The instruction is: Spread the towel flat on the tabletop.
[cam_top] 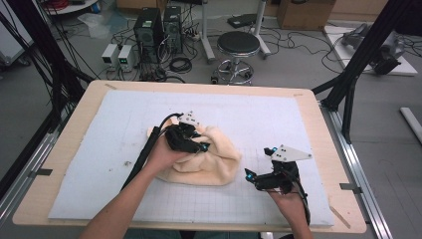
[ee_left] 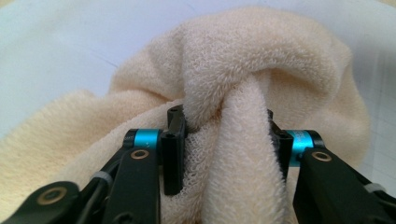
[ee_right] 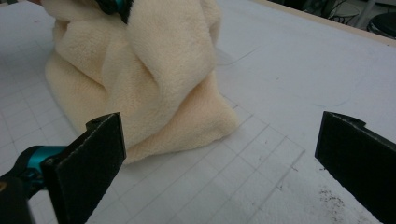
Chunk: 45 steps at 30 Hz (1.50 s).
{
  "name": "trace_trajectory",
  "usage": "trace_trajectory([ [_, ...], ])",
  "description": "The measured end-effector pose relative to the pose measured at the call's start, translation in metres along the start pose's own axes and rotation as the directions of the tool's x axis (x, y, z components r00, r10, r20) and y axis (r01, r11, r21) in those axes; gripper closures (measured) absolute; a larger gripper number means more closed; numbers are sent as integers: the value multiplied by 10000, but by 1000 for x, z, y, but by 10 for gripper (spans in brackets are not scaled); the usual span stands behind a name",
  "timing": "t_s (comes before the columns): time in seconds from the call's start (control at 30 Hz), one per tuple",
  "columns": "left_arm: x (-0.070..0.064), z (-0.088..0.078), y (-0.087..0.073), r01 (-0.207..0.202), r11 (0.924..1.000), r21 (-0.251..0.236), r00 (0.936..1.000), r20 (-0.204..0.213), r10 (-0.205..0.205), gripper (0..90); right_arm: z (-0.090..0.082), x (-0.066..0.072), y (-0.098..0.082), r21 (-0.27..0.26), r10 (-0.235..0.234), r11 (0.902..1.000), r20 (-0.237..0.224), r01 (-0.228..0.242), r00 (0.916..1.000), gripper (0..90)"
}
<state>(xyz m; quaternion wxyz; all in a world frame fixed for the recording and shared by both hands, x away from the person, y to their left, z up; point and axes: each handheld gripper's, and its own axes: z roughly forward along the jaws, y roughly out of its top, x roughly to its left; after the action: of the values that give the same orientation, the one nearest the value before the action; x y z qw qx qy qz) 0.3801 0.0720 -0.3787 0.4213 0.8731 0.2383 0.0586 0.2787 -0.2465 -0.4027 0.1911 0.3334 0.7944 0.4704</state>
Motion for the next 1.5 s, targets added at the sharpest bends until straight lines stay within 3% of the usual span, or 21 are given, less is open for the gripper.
trace_trajectory([
  [0.23, -5, -18, 3, -247, 9974, -684, 9997, -25, 246, 440, 7, 4, 2, 317, -66, 9995, -264, 74, 9996, 10],
  [0.53, -3, -67, -1, -335, 9862, -1624, 9989, -386, 276, 395, 12, 18, 9, 421, -480, 9978, -761, 513, 9959, 52],
  [0.63, -3, -83, -11, -520, 9856, -1609, 9976, -532, 440, 394, 14, 21, 11, 507, -556, 9969, -933, 606, 9941, 97],
  [0.67, -3, -87, -16, -514, 9861, -1582, 9975, -562, 430, 387, 15, 22, 11, 604, -695, 9952, -1179, 770, 9906, 201],
  [0.8, -3, -94, -35, -454, 9878, -1489, 9978, -554, 375, 386, 16, 24, 11, 753, -877, 9925, -1139, 966, 9896, 273],
  [0.93, -3, -90, -53, -476, 9932, -1059, 9976, -558, 419, 379, 24, 20, 8, 1202, -554, 9903, -1181, 696, 9915, 348],
  [1.07, 2, -77, -68, -467, 9985, -302, 9971, -616, 448, 385, 39, 14, 4, 2013, -415, 9771, -1366, 687, 9898, 458],
  [1.2, 8, -65, -76, -278, 9995, 148, 9982, -536, 286, 473, 50, 14, 4, 2590, -674, 9600, -1543, 1062, 9857, 656],
  [1.23, 9, -63, -78, -246, 9994, 239, 9984, -506, 258, 523, 51, 14, 4, 2630, -813, 9569, -1660, 1235, 9828, 708],
  [1.27, 10, -61, -79, -282, 9993, 243, 9989, -380, 291, 673, 52, 14, 5, 2667, -970, 9532, -1766, 1425, 9795, 747],
  [1.3, 9, -61, -79, -324, 9993, 208, 9988, -355, 331, 673, 51, 14, 6, 2715, -1037, 9505, -1811, 1511, 9780, 791],
  [1.37, 6, -64, -77, -388, 9992, -7, 9992, -134, 388, 794, 46, 10, 9, 2625, -1126, 9517, -1841, 1592, 9764, 828],
  [1.5, -1, -74, -70, -555, 9981, -262, 9984, 65, 556, 831, 31, 2, 16, 2379, -1199, 9580, -1751, 1601, 9772, 846],
])
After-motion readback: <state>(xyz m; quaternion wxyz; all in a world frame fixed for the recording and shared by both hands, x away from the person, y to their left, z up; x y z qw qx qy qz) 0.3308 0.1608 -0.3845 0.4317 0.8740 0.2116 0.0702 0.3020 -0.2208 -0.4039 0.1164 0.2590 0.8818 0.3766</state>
